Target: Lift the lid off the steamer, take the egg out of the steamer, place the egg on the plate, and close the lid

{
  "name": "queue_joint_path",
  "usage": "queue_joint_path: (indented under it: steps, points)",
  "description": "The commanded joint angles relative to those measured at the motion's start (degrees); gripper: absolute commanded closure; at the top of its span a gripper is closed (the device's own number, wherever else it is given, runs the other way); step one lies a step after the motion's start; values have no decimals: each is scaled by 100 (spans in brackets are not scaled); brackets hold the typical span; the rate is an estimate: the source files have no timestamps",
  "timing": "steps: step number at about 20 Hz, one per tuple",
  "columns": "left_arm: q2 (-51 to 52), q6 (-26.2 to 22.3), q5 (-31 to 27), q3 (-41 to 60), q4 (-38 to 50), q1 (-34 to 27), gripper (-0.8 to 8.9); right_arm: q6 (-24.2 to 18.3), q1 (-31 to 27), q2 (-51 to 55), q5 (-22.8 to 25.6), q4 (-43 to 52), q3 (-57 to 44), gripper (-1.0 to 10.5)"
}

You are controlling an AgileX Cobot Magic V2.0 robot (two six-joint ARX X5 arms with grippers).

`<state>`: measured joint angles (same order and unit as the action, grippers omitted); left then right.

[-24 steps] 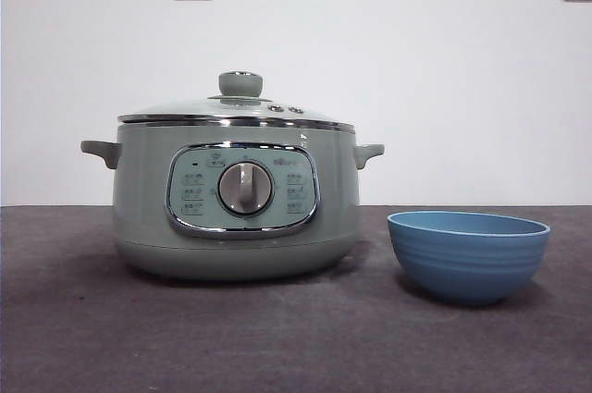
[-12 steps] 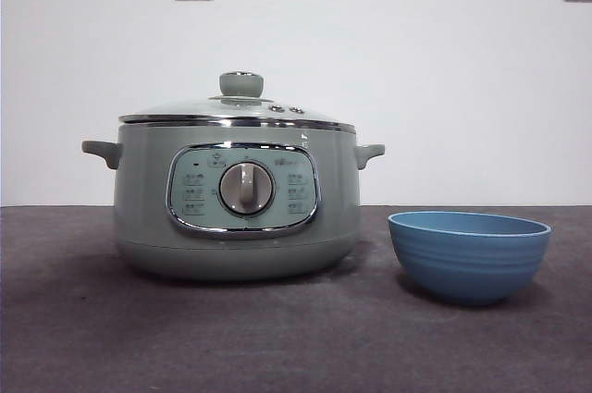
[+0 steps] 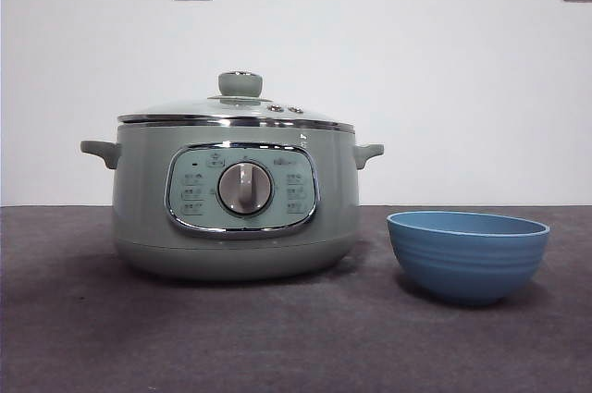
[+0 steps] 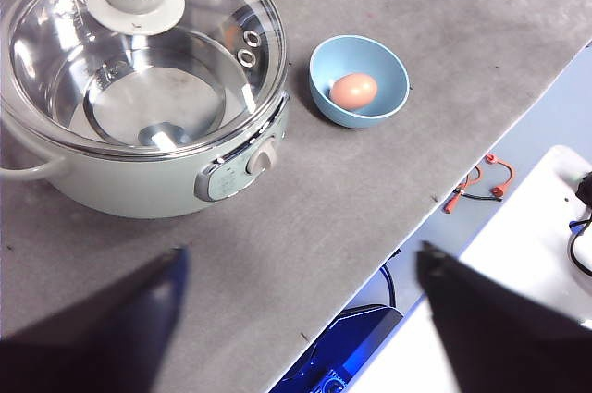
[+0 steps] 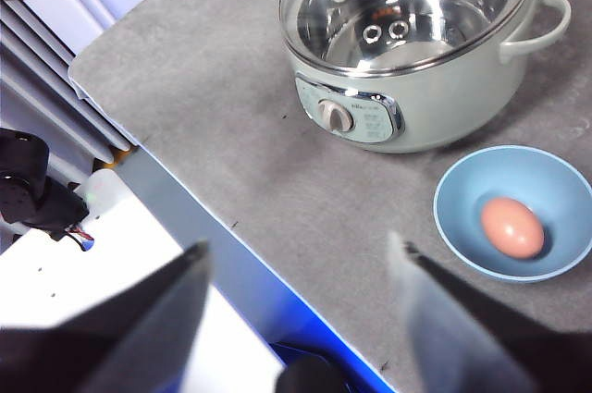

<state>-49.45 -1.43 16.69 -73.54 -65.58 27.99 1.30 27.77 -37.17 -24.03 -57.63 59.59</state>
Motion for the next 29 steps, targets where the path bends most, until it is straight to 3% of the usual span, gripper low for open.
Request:
queue_joint_path:
  steps: [1, 29]
  points:
    - [13, 31, 11, 26, 17, 20, 843, 35, 9, 4, -4, 9, 28, 954]
    - [11, -4, -11, 26, 212, 15, 817, 35, 9, 4, 33, 9, 28, 946]
